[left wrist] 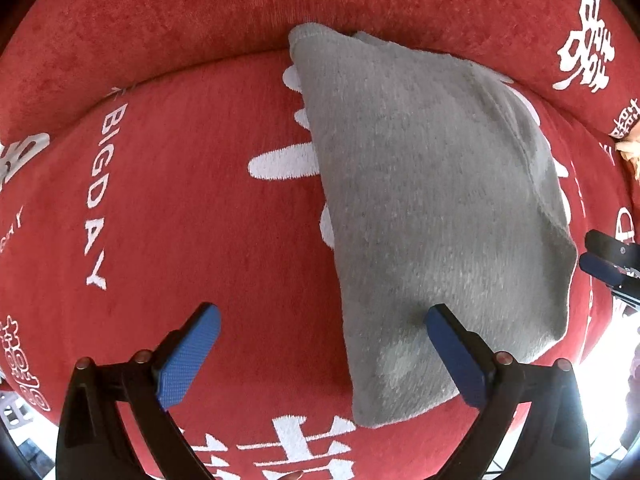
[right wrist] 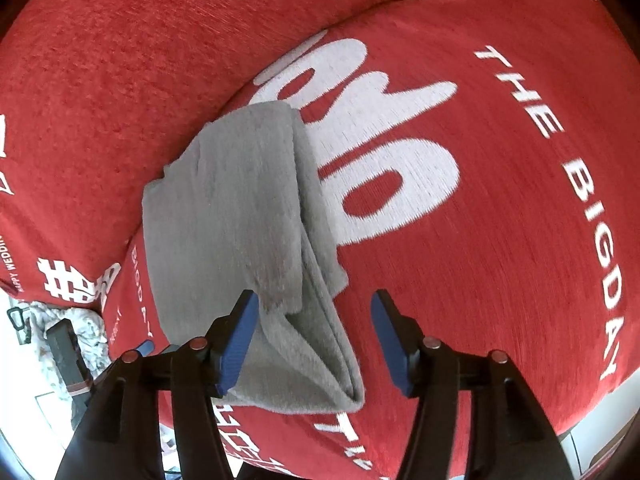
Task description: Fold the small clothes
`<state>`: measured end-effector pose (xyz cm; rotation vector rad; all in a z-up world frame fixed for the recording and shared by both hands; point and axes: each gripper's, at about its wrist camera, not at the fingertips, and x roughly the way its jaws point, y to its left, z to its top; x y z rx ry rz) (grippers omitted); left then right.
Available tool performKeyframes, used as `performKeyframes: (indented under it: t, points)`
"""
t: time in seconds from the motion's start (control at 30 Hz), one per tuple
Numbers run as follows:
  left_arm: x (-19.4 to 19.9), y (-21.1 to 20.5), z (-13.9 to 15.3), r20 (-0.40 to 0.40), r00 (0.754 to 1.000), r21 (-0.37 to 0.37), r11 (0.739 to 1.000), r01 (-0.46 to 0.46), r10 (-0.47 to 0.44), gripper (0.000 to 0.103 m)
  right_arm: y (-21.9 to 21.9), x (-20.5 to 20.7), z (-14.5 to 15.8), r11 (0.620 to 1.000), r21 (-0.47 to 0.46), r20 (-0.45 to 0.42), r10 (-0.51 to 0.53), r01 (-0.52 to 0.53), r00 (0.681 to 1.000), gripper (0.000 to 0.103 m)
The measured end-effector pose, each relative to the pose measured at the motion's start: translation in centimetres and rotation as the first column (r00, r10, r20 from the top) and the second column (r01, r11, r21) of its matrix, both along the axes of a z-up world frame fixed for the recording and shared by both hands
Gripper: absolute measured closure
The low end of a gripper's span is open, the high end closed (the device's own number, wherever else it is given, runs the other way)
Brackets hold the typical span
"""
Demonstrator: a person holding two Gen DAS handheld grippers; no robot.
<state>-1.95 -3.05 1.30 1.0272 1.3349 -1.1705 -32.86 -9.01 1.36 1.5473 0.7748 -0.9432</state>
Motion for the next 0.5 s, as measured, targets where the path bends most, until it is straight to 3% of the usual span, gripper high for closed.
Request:
performKeyframes:
  t: [0.17, 0.5]
  points:
    - [0.3, -0.6, -0.4, -0.008, 1.0, 0.01, 1.0, -0.024, 0.024, 0.0, -1.2, 0.0, -0.9, 1.0, 0.008, 0.014, 0.014, -0.014, 1.0, 0.04]
    - [2.6, -2.7, -0.9, -0.119, 0.989, 0.004, 0.996, -0.084, 0.084, 0.0, -3.3, -0.7, -2.1, 0.999, -0.009, 0.048, 0.044, -0.043, 0.998, 0.04]
